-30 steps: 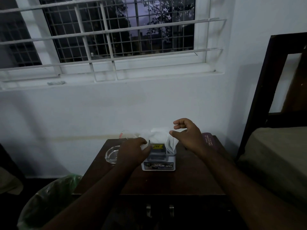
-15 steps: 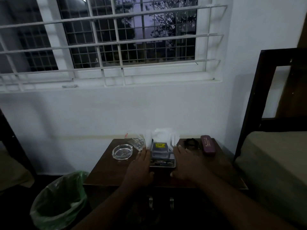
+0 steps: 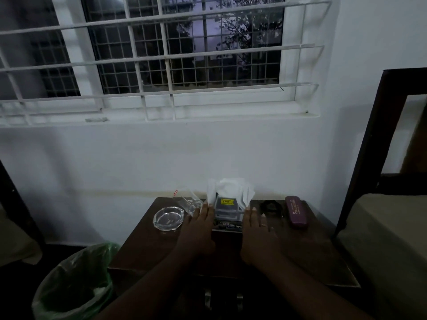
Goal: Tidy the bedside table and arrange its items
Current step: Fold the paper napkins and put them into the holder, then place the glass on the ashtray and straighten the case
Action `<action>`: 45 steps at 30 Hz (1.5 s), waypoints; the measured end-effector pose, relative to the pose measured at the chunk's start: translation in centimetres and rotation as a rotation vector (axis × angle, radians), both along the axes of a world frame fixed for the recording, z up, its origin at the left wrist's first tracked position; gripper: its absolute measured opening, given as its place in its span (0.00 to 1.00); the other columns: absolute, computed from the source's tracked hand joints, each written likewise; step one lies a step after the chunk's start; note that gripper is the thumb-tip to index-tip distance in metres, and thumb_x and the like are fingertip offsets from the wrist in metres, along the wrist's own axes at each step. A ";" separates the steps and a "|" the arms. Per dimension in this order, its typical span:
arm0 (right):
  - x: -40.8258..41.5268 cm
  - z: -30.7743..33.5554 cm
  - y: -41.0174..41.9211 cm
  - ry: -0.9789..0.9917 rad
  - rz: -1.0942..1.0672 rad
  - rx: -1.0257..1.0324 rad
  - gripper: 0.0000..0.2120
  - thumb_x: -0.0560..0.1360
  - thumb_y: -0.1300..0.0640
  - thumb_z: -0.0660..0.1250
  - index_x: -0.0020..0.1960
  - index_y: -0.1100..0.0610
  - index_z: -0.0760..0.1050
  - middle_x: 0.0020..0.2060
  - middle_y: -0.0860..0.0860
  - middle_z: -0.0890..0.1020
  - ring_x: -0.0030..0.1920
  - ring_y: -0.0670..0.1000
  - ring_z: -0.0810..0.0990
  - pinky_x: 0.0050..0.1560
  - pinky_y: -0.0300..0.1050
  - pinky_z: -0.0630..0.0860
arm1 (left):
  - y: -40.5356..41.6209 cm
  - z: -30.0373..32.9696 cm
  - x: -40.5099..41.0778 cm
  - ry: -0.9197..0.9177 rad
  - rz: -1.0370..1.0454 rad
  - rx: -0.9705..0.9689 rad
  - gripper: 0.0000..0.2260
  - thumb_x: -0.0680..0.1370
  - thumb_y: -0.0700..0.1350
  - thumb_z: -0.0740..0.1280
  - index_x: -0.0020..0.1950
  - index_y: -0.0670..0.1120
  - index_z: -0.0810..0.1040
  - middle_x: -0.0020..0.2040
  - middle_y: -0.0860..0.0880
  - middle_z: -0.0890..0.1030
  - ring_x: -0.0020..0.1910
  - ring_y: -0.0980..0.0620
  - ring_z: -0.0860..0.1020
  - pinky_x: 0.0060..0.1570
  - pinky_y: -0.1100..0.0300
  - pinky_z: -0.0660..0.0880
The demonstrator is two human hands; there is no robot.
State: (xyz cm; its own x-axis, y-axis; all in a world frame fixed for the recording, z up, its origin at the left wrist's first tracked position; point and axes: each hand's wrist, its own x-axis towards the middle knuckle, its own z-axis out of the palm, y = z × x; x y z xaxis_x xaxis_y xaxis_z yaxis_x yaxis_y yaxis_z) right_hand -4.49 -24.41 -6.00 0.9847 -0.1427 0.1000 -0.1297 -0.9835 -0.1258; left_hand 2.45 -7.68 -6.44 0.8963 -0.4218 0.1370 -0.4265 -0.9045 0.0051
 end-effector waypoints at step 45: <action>12.9 3.6 8.7 -0.177 0.424 0.623 0.32 0.74 0.48 0.70 0.73 0.51 0.60 0.68 0.54 0.70 0.66 0.53 0.73 0.64 0.50 0.73 | 10.7 -4.8 5.6 0.092 0.486 -0.832 0.73 0.47 0.78 0.70 0.78 0.48 0.35 0.80 0.45 0.53 0.79 0.44 0.53 0.74 0.37 0.52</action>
State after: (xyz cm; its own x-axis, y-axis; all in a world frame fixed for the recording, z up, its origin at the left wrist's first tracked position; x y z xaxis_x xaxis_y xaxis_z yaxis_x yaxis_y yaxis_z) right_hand 8.36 -15.66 -2.36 0.9446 0.1609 0.2859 0.3154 -0.6854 -0.6563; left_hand 8.09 3.04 -11.23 0.9694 0.1978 0.1454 0.0269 -0.6742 0.7380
